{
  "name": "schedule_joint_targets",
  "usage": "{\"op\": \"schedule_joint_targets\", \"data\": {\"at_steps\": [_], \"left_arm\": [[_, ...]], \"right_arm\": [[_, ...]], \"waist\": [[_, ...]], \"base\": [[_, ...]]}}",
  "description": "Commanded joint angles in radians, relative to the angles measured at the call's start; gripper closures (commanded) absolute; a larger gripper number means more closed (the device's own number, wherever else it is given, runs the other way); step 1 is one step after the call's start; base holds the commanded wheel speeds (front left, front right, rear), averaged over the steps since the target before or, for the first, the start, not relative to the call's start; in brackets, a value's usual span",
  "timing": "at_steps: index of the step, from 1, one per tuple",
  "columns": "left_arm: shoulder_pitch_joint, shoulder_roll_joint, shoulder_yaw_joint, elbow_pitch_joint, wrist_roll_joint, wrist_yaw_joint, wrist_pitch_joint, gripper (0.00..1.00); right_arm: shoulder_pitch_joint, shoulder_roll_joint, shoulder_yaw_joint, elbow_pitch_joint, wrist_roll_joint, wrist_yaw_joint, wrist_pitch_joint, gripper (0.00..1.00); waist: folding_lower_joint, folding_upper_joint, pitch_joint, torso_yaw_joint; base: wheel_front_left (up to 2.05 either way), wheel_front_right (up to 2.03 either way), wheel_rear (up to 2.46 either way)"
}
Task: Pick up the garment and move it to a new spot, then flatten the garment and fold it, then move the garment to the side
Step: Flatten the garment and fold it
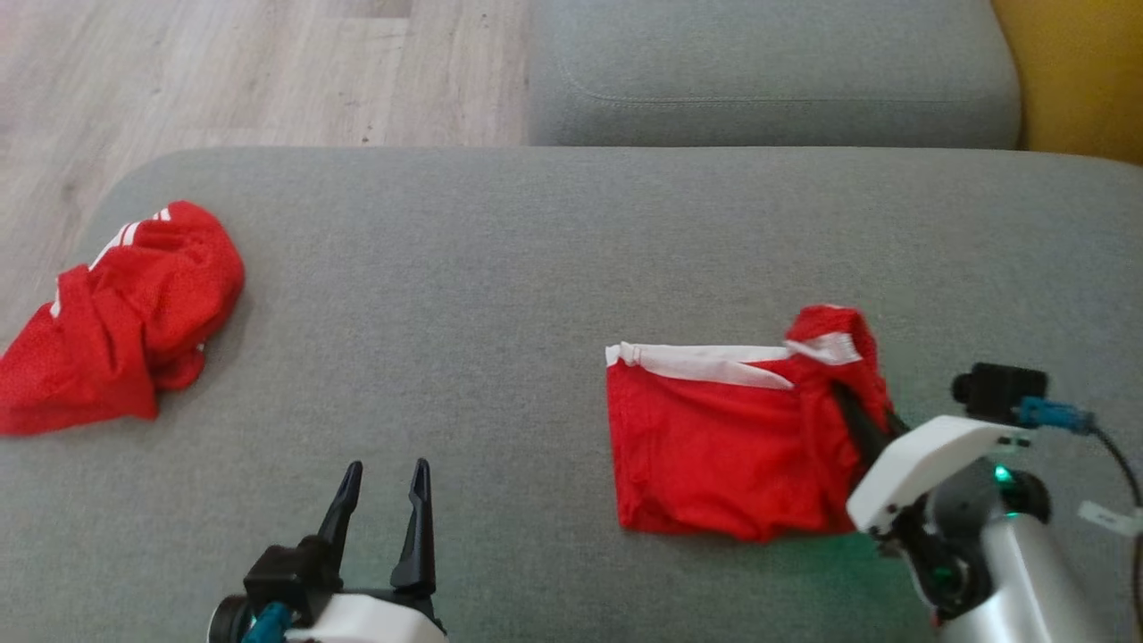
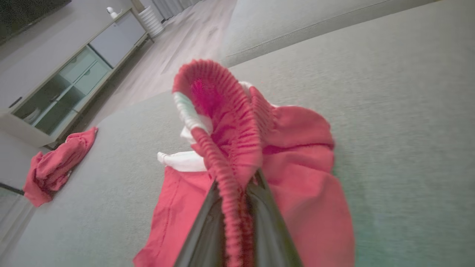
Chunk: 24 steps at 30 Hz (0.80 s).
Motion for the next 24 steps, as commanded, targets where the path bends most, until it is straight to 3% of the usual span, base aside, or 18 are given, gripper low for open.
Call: {"op": "schedule_joint_targets", "data": {"at_steps": [1, 11, 13, 14, 15, 24], "left_arm": [[-0.061, 0.011, 0.029, -0.030, -0.004, 0.005, -0.007, 0.00], [-0.071, 0.001, 0.023, -0.015, -0.012, -0.001, -0.014, 0.00], [-0.073, -0.001, 0.021, -0.011, -0.012, -0.003, -0.015, 0.00], [-0.074, -0.002, 0.020, -0.009, -0.013, -0.003, -0.016, 0.00], [-0.074, -0.002, 0.020, -0.007, -0.014, -0.004, -0.017, 0.00], [-0.073, -0.003, 0.024, 0.000, -0.019, 0.000, -0.024, 0.00]], "right_arm": [[-0.035, 0.004, 0.048, -0.038, 0.020, -0.001, -0.006, 1.00], [-0.124, 0.005, 0.209, 0.155, 0.098, -0.001, -0.134, 1.00], [-0.147, 0.005, 0.237, 0.200, 0.101, -0.001, -0.158, 0.59], [-0.157, 0.005, 0.254, 0.217, 0.106, -0.001, -0.168, 0.20], [-0.165, 0.005, 0.272, 0.229, 0.116, -0.001, -0.178, 0.02], [-0.205, 0.005, 0.406, 0.249, 0.174, -0.001, -0.230, 0.00]], "waist": [[0.0001, -0.0001, 0.003, 0.011], [0.0001, -0.0001, 0.012, 0.065], [0.0001, -0.0001, 0.012, 0.074], [0.0001, -0.0001, 0.012, 0.077], [0.0001, -0.0001, 0.012, 0.079], [0.0001, -0.0001, 0.009, 0.073]], "base": [[0.00, 0.00, 0.00], [0.00, 0.00, 0.00], [0.00, 0.00, 0.00], [0.00, 0.00, 0.00], [0.00, 0.00, 0.00], [0.00, 0.00, 0.00]]}}
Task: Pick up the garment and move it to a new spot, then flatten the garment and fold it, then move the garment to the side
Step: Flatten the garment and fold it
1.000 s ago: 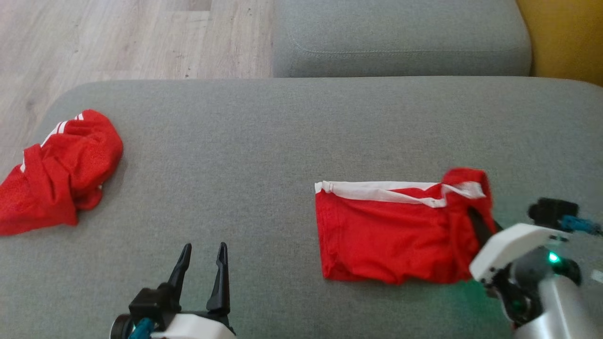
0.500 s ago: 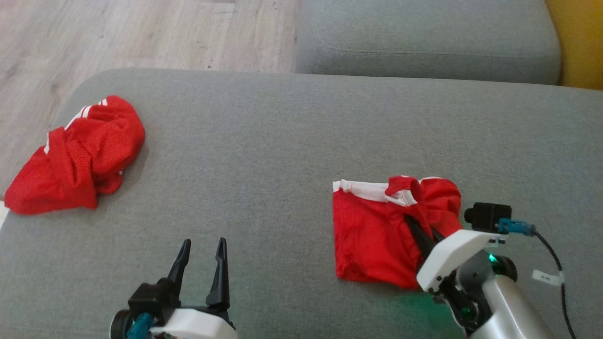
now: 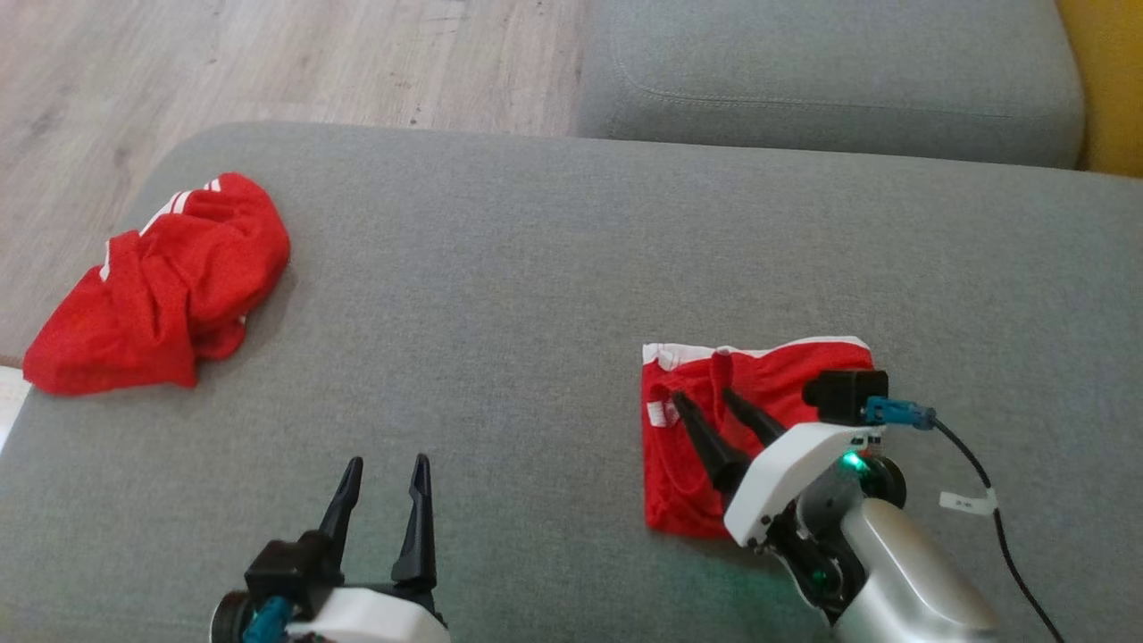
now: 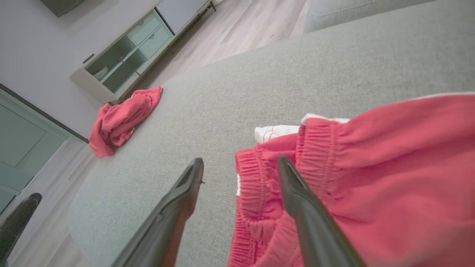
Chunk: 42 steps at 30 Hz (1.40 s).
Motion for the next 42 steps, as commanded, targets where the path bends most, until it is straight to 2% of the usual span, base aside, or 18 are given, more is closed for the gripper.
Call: {"op": "schedule_joint_targets", "data": {"at_steps": [1, 8, 15, 21, 32, 42], "left_arm": [[-0.053, 0.003, 0.031, -0.025, -0.008, 0.005, -0.013, 0.00], [-0.061, 0.011, 0.033, -0.032, -0.006, 0.009, -0.015, 0.00], [-0.073, 0.019, 0.047, -0.040, -0.006, 0.016, -0.020, 0.00], [-0.034, 0.033, 0.068, -0.039, -0.019, 0.032, -0.026, 0.00], [0.088, 0.065, 0.109, -0.060, -0.038, 0.065, -0.036, 0.00], [0.132, 0.085, 0.117, -0.081, -0.045, 0.078, -0.034, 0.00]], "right_arm": [[-0.051, 0.001, 0.018, -0.033, 0.005, -0.001, -0.018, 0.00], [-0.076, 0.001, -0.024, -0.047, -0.088, -0.001, -0.114, 0.00], [-0.037, 0.001, -0.184, -0.100, -0.278, -0.001, -0.203, 0.00], [0.098, 0.001, -0.331, -0.195, -0.434, -0.001, -0.252, 0.00], [0.290, 0.001, -0.375, -0.284, -0.459, -0.001, -0.290, 0.00], [0.339, 0.001, -0.352, -0.297, -0.446, -0.001, -0.297, 0.00]], "waist": [[0.0000, 0.0000, -0.001, -0.004], [0.0000, 0.0000, -0.009, -0.030], [0.0000, 0.0000, -0.035, -0.060], [0.0000, 0.0000, -0.069, -0.090], [0.0000, 0.0000, -0.108, -0.128], [0.0000, 0.0000, -0.122, -0.129]], "base": [[0.00, 0.00, 0.00], [0.00, 0.00, 0.00], [0.00, 0.00, 0.00], [0.00, 0.00, 0.00], [0.00, 0.00, 0.00], [0.00, 0.00, 0.00]]}}
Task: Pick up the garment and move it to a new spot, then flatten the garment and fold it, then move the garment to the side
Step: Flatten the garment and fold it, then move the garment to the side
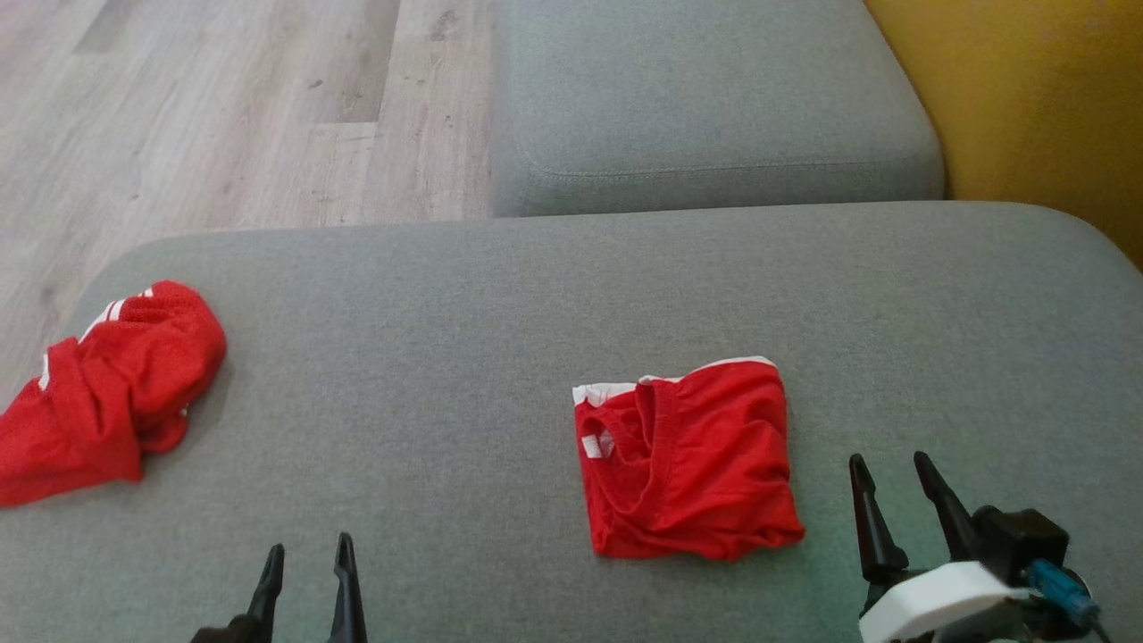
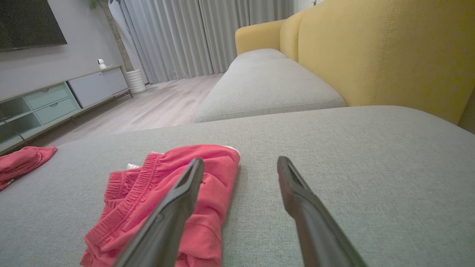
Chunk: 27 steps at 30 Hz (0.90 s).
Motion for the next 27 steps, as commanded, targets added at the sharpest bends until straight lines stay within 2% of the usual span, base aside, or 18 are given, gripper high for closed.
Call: {"op": "schedule_joint_targets", "data": {"at_steps": [1, 16, 22, 27], "left_arm": [[-0.040, 0.018, 0.042, -0.034, -0.004, 0.008, -0.007, 0.00], [-0.049, 0.019, 0.017, -0.048, 0.003, 0.016, 0.013, 0.00], [-0.068, 0.021, 0.004, -0.047, 0.010, 0.010, 0.020, 0.00], [-0.078, 0.021, -0.002, -0.057, 0.016, 0.012, 0.021, 0.00]], "right_arm": [[-0.032, -0.005, 0.026, -0.034, 0.002, -0.001, -0.011, 0.00], [-0.028, -0.005, 0.026, -0.030, 0.006, -0.001, -0.001, 0.00], [-0.045, -0.005, -0.016, -0.013, 0.038, -0.001, 0.022, 0.00], [-0.109, -0.005, -0.078, -0.003, -0.004, -0.001, 0.085, 0.00]], "waist": [[0.0001, 0.0000, 0.000, 0.003], [0.0001, 0.0000, 0.003, 0.025], [0.0001, 0.0000, 0.016, 0.067], [0.0001, 0.0000, 0.047, 0.114]], "base": [[0.00, 0.00, 0.00], [0.00, 0.00, 0.00], [0.00, 0.00, 0.00], [0.00, 0.00, 0.00]]}}
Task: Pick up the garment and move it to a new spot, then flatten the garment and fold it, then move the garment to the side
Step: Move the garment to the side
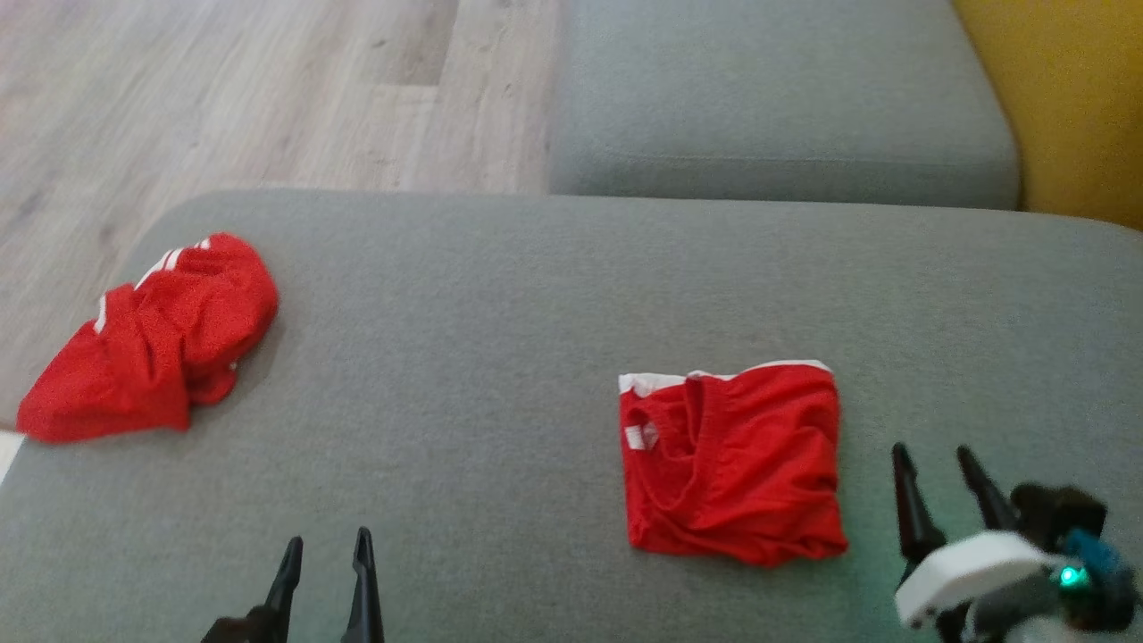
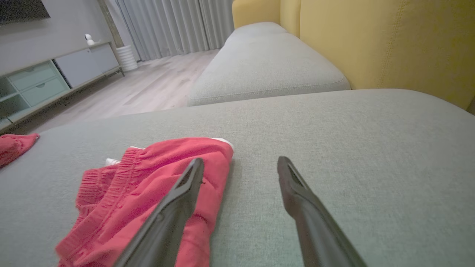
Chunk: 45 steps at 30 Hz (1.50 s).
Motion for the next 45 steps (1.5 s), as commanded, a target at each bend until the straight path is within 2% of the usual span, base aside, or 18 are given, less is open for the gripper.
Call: {"op": "schedule_joint_targets", "data": {"at_steps": [1, 10, 15, 22, 23, 25, 26, 33, 43, 44, 45], "left_arm": [[-0.072, 0.015, 0.031, -0.029, 0.012, -0.001, -0.007, 0.00], [-0.101, -0.008, 0.009, -0.011, 0.019, -0.012, -0.013, 0.00], [-0.126, -0.026, 0.002, -0.001, 0.024, -0.021, -0.023, 0.00], [-0.141, -0.035, 0.009, 0.000, 0.027, -0.024, -0.032, 0.00], [-0.145, -0.035, 0.011, 0.002, 0.027, -0.026, -0.033, 0.00], [-0.155, -0.037, 0.014, 0.001, 0.031, -0.028, -0.036, 0.00], [-0.160, -0.038, 0.014, 0.000, 0.034, -0.030, -0.037, 0.00], [-0.207, -0.035, 0.018, -0.022, 0.057, -0.036, -0.042, 0.00], [-0.320, -0.011, 0.022, -0.063, 0.090, -0.042, -0.021, 0.00], [-0.342, 0.000, 0.022, -0.070, 0.099, -0.042, -0.009, 0.00], [-0.353, 0.005, 0.021, -0.074, 0.104, -0.043, -0.003, 0.00]], "right_arm": [[-0.099, -0.006, -0.001, -0.023, -0.019, -0.001, 0.026, 0.00], [-0.242, -0.006, -0.105, 0.113, -0.087, -0.001, 0.159, 0.00], [-0.299, -0.006, -0.112, 0.204, -0.098, -0.001, 0.221, 0.00], [-0.347, -0.006, -0.084, 0.286, -0.080, -0.001, 0.258, 0.00], [-0.356, -0.006, -0.076, 0.294, -0.071, -0.001, 0.261, 0.54], [-0.374, -0.006, -0.062, 0.306, -0.057, -0.001, 0.262, 0.81], [-0.384, -0.006, -0.059, 0.306, -0.055, -0.001, 0.256, 1.00], [-0.467, -0.011, -0.066, 0.263, -0.119, -0.001, 0.244, 1.00], [-0.550, -0.069, -0.116, 0.148, -0.143, -0.001, 0.261, 1.00], [-0.566, -0.066, -0.115, 0.139, -0.136, -0.001, 0.260, 1.00], [-0.573, -0.065, -0.116, 0.136, -0.134, -0.001, 0.257, 1.00]], "waist": [[0.0000, -0.0001, 0.026, 0.032], [0.0000, -0.0001, 0.111, 0.134], [0.0000, -0.0001, 0.159, 0.173], [0.0000, -0.0001, 0.201, 0.178], [0.0000, -0.0001, 0.207, 0.174], [0.0000, -0.0001, 0.219, 0.161], [0.0000, -0.0001, 0.225, 0.152], [0.0000, -0.0001, 0.275, 0.035], [0.0000, -0.0001, 0.379, -0.216], [0.0000, -0.0001, 0.403, -0.268], [0.0000, -0.0001, 0.413, -0.289]], "base": [[0.00, 0.00, 0.00], [0.00, 0.00, 0.00], [0.00, 0.00, 0.00], [0.00, 0.00, 0.00], [0.00, 0.00, 0.00], [0.00, 0.00, 0.00], [0.00, 0.00, 0.00], [0.00, 0.00, 0.00], [0.00, 0.00, 0.00], [0.00, 0.00, 0.00], [0.00, 0.00, 0.00]]}}
